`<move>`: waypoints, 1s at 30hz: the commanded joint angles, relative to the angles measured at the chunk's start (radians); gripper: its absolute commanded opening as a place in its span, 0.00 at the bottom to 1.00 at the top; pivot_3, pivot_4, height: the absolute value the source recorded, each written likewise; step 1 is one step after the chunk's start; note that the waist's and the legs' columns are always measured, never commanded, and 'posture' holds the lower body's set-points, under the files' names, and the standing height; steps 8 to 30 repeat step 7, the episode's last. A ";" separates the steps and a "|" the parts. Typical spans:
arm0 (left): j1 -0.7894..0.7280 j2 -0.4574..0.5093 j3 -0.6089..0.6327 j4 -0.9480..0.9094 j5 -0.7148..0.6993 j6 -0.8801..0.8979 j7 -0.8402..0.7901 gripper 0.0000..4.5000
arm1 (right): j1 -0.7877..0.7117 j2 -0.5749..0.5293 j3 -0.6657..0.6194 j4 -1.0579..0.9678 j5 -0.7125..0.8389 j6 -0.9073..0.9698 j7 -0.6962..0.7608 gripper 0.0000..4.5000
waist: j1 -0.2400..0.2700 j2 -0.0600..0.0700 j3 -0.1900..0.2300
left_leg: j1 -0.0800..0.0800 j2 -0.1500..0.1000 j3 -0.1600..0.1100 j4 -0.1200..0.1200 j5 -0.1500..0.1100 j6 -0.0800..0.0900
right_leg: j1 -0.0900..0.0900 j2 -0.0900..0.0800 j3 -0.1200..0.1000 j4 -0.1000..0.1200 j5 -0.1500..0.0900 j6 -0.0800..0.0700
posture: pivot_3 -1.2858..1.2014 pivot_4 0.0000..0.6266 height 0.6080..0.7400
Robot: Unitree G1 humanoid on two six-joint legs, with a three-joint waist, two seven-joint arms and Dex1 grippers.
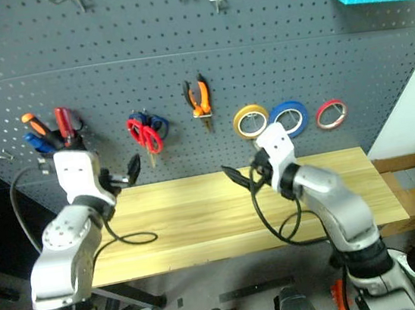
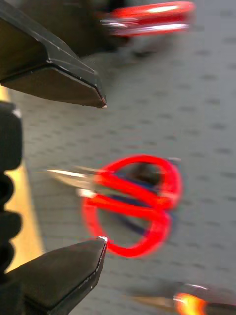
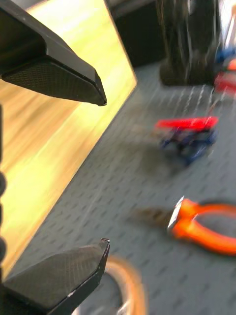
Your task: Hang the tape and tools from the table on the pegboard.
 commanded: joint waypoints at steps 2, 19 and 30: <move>0.047 -0.031 0.014 0.074 0.014 -0.101 -0.027 1.00 | 0.087 0.027 -0.072 0.167 -0.068 -0.214 -0.080 1.00 | 0.001 0.001 -0.008 | 0.005 0.000 0.000 0.000 0.000 0.000 | 0.005 0.000 0.000 -0.001 -0.001 -0.002 | 0.48 0.09 1.00; 0.091 -0.065 -0.002 0.138 0.047 -0.166 -0.027 1.00 | 0.104 0.040 -0.127 0.351 -0.102 -0.367 -0.128 1.00 | 0.001 0.001 -0.012 | 0.007 0.001 0.002 0.000 0.000 0.000 | 0.006 0.000 0.001 0.001 -0.001 -0.002 | 0.48 0.07 1.00; 0.091 -0.065 -0.002 0.138 0.047 -0.166 -0.027 1.00 | 0.104 0.040 -0.127 0.351 -0.102 -0.367 -0.128 1.00 | 0.001 0.001 -0.012 | 0.007 0.001 0.002 0.000 0.000 0.000 | 0.006 0.000 0.001 0.001 -0.001 -0.002 | 0.48 0.07 1.00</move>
